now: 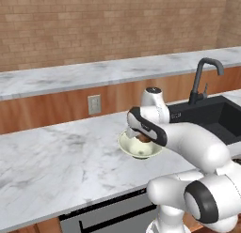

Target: Pick the sweet potatos from the cabinet and place them in one bowl. Pick the potato from the sink and place it in the other bowl.

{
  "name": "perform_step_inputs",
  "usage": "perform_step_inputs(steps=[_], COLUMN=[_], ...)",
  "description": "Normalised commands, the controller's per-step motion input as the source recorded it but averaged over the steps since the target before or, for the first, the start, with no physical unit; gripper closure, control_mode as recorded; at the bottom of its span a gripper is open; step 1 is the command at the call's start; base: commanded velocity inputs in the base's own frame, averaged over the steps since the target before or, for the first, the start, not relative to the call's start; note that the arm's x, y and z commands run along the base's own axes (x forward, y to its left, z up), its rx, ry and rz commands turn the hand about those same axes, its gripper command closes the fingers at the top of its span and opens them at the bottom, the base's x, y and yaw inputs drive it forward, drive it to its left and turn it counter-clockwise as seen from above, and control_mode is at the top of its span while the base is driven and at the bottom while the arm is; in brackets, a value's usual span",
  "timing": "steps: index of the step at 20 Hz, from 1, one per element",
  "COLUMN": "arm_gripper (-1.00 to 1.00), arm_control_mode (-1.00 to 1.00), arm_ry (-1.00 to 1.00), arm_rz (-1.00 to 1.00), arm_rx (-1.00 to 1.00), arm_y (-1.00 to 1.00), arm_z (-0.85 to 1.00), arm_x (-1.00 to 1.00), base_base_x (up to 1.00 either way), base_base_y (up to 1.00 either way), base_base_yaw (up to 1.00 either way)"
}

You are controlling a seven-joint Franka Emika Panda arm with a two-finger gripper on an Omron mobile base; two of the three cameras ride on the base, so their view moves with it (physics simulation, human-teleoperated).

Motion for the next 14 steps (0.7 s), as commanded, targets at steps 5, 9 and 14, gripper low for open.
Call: perform_step_inputs(steps=[5,9,14], arm_gripper=[1.00,1.00,1.00], arm_control_mode=[-1.00,-1.00,-1.00], arm_ry=[-0.01,0.00,0.00], arm_rz=[0.00,0.00,0.00], arm_rx=[0.00,0.00,0.00], arm_y=[0.00,0.00,0.00], arm_z=[-0.06,0.00,0.00], arm_x=[0.16,0.21,0.05], base_base_x=[0.00,0.00,0.00], base_base_y=[0.00,0.00,0.00], base_base_yaw=[0.00,0.00,0.00])
